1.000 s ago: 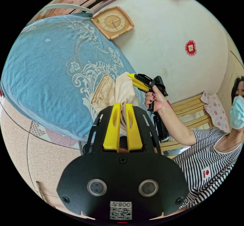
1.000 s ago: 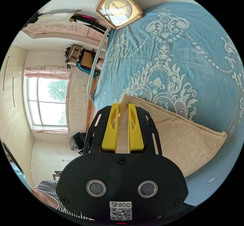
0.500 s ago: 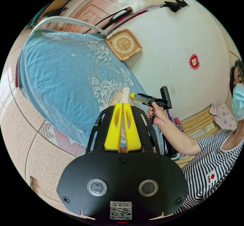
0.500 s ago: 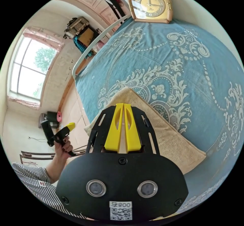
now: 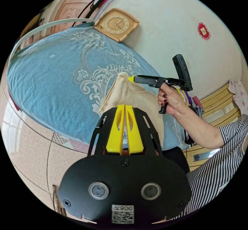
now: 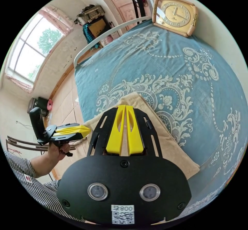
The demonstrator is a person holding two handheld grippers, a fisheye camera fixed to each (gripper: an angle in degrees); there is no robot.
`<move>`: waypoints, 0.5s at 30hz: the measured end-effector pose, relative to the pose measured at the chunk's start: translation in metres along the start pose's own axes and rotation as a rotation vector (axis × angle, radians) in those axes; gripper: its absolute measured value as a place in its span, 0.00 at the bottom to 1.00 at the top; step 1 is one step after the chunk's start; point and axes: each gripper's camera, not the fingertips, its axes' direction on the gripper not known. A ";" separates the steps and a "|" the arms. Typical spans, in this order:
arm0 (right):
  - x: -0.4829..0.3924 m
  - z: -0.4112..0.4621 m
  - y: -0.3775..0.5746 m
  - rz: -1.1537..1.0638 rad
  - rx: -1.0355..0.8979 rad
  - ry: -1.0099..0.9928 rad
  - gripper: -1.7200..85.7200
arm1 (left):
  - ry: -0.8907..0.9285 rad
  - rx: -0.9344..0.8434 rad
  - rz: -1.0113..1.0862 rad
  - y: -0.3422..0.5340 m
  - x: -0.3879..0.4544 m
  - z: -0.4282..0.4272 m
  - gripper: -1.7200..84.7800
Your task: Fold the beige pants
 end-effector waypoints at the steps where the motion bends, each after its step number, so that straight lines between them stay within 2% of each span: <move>1: -0.003 -0.003 0.000 -0.007 0.020 0.004 0.02 | 0.005 0.026 0.022 0.001 0.007 -0.002 0.02; 4: -0.014 0.006 -0.011 -0.047 -0.021 0.051 0.02 | -0.096 -0.021 0.059 -0.002 0.017 0.014 0.02; 6: -0.015 0.034 -0.019 -0.062 -0.135 0.097 0.02 | -0.155 -0.064 0.078 0.001 0.020 0.029 0.02; 10: -0.011 0.032 -0.023 -0.075 -0.149 0.044 0.02 | -0.130 -0.066 0.052 0.008 0.029 0.030 0.02; 15: 0.009 -0.037 0.015 -0.005 0.026 0.018 0.02 | -0.147 -0.012 0.095 0.020 0.061 0.019 0.02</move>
